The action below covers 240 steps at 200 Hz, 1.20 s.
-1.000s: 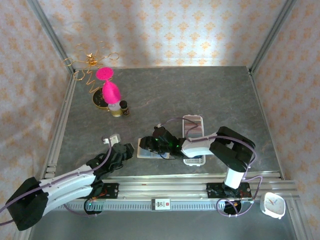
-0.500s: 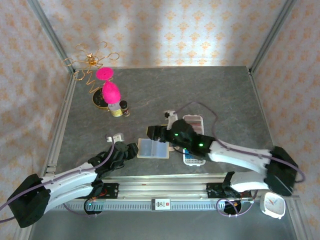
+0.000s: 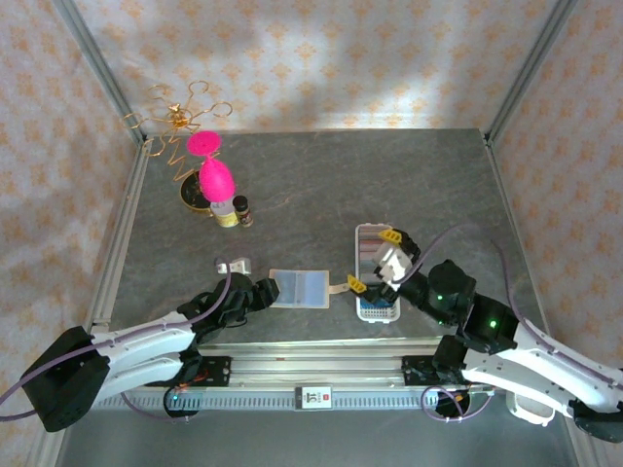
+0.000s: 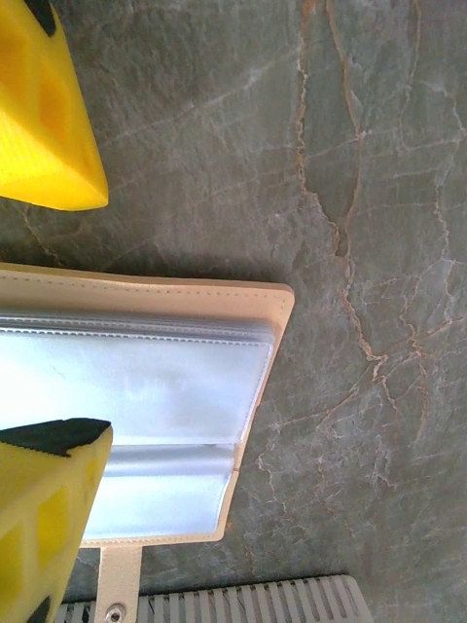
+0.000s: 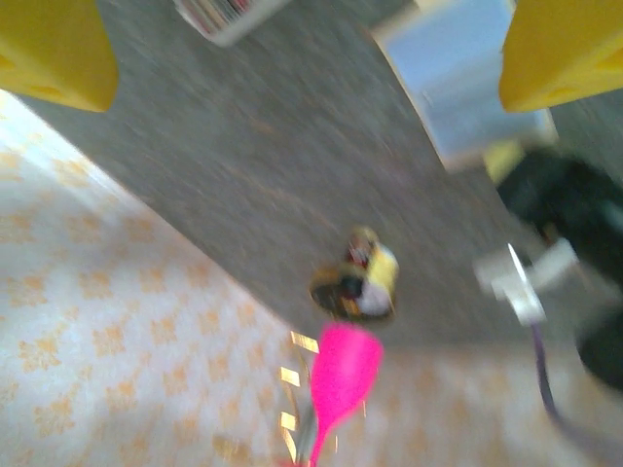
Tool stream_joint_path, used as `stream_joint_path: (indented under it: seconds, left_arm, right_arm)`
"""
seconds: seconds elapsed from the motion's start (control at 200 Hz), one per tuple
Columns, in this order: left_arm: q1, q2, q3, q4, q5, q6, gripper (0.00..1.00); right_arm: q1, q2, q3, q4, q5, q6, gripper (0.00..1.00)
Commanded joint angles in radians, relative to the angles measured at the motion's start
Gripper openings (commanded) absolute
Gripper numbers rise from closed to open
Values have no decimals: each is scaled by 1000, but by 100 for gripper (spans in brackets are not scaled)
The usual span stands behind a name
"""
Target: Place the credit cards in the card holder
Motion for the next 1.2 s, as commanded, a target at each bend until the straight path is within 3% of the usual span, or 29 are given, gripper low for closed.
stream_joint_path:
  seconds: [0.0,0.165,0.355,0.556,1.091,1.196]
  left_arm:
    - [5,16,29,34,13,24,60]
    - [4,43,57,30,23,26,61]
    - [4,46,61,12,36,25,61]
    - [4,27,40,17,30,24,61]
    - [4,61,24,58,58,4,61]
    - [4,59,18,62,57,2,61]
  right_arm:
    - [1,51,-7,-239,144,-255,100]
    - [-37,239,2,-328,175,-317,100]
    - [-68,346,-47,-254,149,-386,100]
    - [-89,477,-74,-209,202,-413,100]
    - [-97,665,-66,-81,238,-442,100]
    - [-103,688,-47,-88,253,-439,93]
